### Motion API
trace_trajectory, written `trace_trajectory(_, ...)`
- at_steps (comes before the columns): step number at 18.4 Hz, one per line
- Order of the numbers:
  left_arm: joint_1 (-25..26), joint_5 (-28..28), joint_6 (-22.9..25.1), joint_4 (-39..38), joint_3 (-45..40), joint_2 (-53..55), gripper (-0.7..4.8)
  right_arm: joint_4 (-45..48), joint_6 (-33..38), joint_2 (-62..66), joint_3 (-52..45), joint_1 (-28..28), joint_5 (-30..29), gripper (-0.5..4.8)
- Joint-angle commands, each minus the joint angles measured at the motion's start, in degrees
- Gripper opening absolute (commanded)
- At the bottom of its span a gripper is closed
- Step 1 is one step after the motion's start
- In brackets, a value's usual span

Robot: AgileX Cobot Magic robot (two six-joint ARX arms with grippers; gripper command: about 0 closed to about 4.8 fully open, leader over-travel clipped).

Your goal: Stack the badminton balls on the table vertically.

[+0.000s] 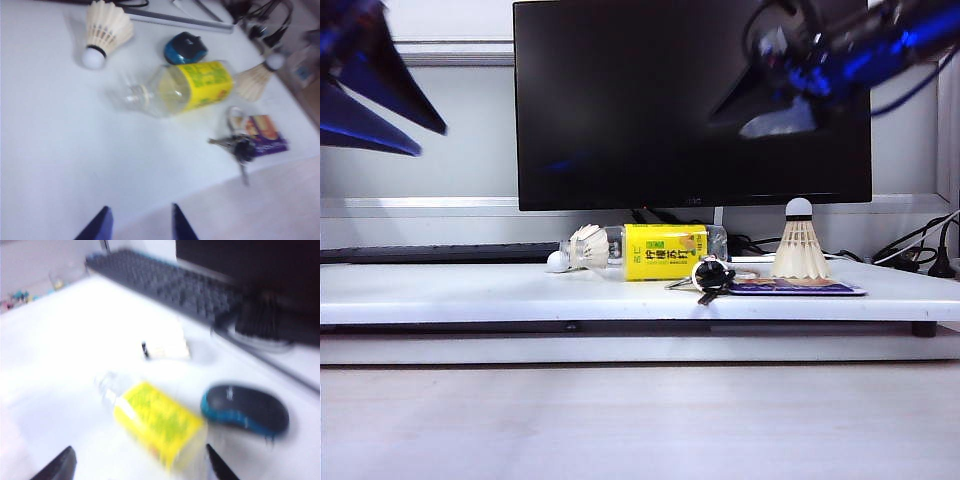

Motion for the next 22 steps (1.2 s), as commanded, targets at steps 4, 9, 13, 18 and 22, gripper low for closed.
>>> trace_trajectory(4,0.1,0.0,10.2,-5.4,16.7,14.8,2.2,-11.0,-0.3,-9.2,1.0,0.0,-0.4,3.28)
trace_trajectory(9,0.1,0.7,18.8,-15.6,32.4,28.9,2.2,-19.3,-0.2,-15.2,1.0,0.0,-0.6,3.23)
trace_trajectory(13,0.1,4.4,21.2,-19.5,40.2,36.9,2.2,-22.2,0.0,-16.2,1.0,0.0,-4.3,3.23)
trace_trajectory(18,0.1,2.4,23.6,-25.5,49.3,47.2,2.2,-23.7,0.1,-16.3,1.0,0.0,-8.3,3.23)
trace_trajectory(22,-0.5,-1.9,26.4,-24.5,50.3,51.2,2.2,-23.9,0.3,-16.3,0.9,0.0,-9.4,3.23)
